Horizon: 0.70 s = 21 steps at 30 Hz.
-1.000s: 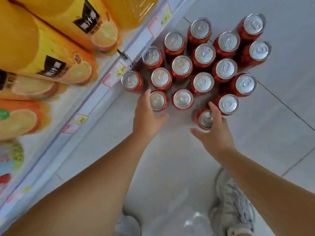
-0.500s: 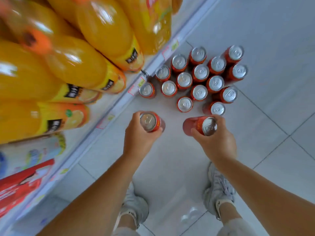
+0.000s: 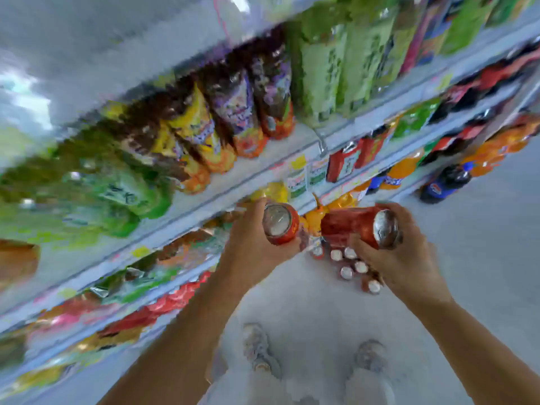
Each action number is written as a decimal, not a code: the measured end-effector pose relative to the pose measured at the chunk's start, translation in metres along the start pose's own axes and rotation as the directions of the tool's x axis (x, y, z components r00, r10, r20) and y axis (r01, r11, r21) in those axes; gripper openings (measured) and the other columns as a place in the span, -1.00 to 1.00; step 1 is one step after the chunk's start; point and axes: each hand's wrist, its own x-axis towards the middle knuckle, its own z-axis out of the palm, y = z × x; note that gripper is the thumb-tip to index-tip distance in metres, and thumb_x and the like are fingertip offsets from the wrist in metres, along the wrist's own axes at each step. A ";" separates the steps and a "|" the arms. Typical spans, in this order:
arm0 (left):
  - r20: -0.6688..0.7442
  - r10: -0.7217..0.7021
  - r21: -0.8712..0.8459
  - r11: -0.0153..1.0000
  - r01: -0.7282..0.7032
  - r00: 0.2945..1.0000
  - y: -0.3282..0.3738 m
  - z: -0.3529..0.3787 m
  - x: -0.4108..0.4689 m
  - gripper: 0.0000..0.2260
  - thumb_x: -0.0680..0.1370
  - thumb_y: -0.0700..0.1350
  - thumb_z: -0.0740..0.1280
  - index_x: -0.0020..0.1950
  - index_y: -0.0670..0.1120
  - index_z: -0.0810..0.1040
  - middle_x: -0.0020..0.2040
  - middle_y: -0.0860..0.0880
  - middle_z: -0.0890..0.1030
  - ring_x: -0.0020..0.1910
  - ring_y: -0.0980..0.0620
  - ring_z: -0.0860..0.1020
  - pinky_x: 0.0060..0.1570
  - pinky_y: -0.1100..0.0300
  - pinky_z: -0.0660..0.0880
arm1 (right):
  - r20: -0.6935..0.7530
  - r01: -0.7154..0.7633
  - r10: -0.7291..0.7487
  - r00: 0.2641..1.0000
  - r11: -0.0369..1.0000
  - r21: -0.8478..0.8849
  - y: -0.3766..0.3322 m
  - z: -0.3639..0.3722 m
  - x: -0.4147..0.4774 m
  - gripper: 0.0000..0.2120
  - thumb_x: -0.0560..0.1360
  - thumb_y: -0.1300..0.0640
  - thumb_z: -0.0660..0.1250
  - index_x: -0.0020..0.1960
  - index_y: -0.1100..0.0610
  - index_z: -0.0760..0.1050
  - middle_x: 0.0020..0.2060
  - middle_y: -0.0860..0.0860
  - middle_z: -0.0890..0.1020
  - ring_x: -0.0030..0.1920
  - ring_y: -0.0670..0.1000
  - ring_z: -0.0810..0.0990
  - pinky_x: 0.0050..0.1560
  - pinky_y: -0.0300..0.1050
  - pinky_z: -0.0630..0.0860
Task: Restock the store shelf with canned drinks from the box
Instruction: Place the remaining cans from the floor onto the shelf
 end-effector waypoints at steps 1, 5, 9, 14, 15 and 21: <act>-0.055 0.021 -0.010 1.000 -0.022 0.998 0.017 -0.029 -0.013 -0.47 0.19 0.21 0.49 0.08 0.15 0.41 -0.09 0.18 0.59 -0.14 0.31 0.53 -0.12 0.48 0.41 | 0.015 0.044 -0.045 0.999 0.999 0.020 -0.030 -0.007 -0.010 -0.48 0.32 0.06 0.53 0.19 -0.17 0.39 -0.32 -0.19 0.56 -0.48 -0.37 0.48 -0.49 -0.53 0.33; -0.255 0.051 -0.024 0.998 -0.059 0.966 0.063 -0.122 -0.062 -0.51 0.19 0.16 0.49 0.06 0.29 0.41 -0.09 0.31 0.59 -0.13 0.37 0.55 -0.15 0.42 0.46 | 0.043 0.278 -0.281 0.959 0.958 0.069 -0.136 -0.019 -0.044 -0.45 0.32 0.09 0.55 0.19 -0.21 0.39 -0.32 -0.35 0.54 -0.37 -0.46 0.49 -0.40 -0.57 0.34; -0.433 0.055 -0.056 0.995 -0.088 0.900 0.077 -0.199 -0.104 -0.45 0.10 0.28 0.38 0.07 0.40 0.38 -0.04 0.46 0.52 -0.17 0.34 0.58 -0.12 0.25 0.58 | 0.043 0.499 -0.503 0.863 0.863 0.077 -0.220 -0.001 -0.069 -0.44 0.25 0.03 0.58 0.12 -0.28 0.39 -0.18 -0.36 0.55 -0.18 -0.49 0.49 -0.19 -0.58 0.36; -0.600 0.126 0.027 0.990 -0.138 0.790 0.068 -0.291 -0.146 -0.45 0.14 0.33 0.36 0.11 0.35 0.36 0.00 0.44 0.53 -0.05 0.34 0.55 -0.01 0.23 0.53 | 0.078 0.606 -0.634 0.769 0.763 0.226 -0.311 0.035 -0.107 -0.46 0.22 -0.06 0.54 0.07 -0.33 0.34 -0.13 -0.29 0.59 -0.19 -0.25 0.61 -0.46 -0.42 0.45; -0.626 0.136 0.038 0.989 -0.145 0.768 0.064 -0.310 -0.150 -0.44 0.15 0.34 0.36 0.13 0.33 0.37 0.00 0.43 0.53 -0.05 0.32 0.56 0.00 0.20 0.54 | 0.073 0.634 -0.664 0.744 0.736 0.236 -0.328 0.045 -0.114 -0.44 0.22 -0.06 0.55 0.10 -0.27 0.35 -0.14 -0.24 0.59 -0.19 -0.25 0.61 -0.41 -0.41 0.47; -0.757 0.106 0.056 0.994 -0.097 0.645 0.029 -0.392 -0.160 -0.40 0.18 0.25 0.45 0.18 0.29 0.37 -0.03 0.34 0.59 -0.03 0.24 0.58 0.01 0.11 0.55 | 0.079 0.732 -0.744 0.664 0.667 0.138 -0.406 0.127 -0.108 -0.43 0.21 -0.14 0.54 0.16 -0.12 0.43 -0.08 -0.21 0.61 -0.08 -0.19 0.60 -0.01 -0.17 0.53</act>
